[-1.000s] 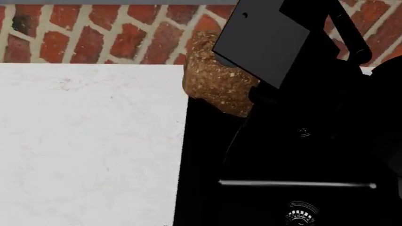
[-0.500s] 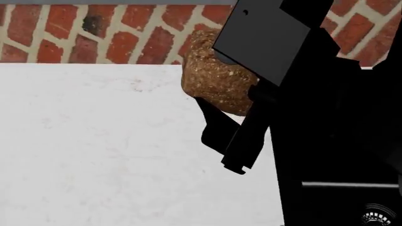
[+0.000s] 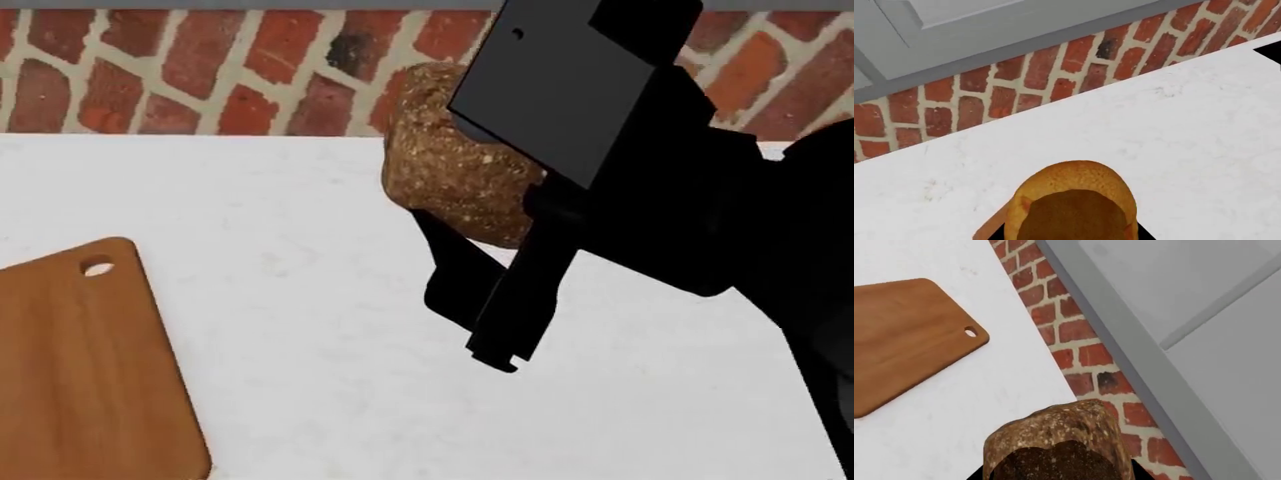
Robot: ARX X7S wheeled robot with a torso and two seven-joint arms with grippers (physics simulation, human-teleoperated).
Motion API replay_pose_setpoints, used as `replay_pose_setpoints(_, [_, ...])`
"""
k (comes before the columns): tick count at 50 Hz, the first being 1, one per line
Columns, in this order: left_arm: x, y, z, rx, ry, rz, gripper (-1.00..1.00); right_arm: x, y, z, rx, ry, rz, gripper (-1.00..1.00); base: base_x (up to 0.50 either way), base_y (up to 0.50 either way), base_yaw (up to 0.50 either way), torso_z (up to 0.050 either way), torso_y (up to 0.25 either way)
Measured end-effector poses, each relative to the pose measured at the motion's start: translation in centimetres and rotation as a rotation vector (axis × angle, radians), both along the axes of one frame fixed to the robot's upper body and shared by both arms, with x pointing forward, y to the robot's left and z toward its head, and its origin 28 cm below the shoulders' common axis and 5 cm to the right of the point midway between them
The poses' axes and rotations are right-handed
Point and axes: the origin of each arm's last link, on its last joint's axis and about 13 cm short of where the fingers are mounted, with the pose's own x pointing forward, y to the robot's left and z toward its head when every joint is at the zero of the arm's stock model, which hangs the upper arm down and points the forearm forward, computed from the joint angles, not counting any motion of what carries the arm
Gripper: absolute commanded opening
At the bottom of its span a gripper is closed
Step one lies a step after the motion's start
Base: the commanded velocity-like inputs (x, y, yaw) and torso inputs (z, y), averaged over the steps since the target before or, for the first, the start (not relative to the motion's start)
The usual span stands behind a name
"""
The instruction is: Place all breads on the cutting board.
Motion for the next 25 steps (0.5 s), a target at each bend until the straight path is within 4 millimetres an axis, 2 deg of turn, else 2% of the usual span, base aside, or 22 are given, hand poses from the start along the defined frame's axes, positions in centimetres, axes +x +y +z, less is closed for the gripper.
replay_pose_setpoints(25, [0.19,-0.17,-0.01,0.008,-0.012,0.010,-1.00,-0.03,0.05,-0.15,0.012,0.015,0.010,-1.00,0.00,0.50,0.00,0.001,0.000])
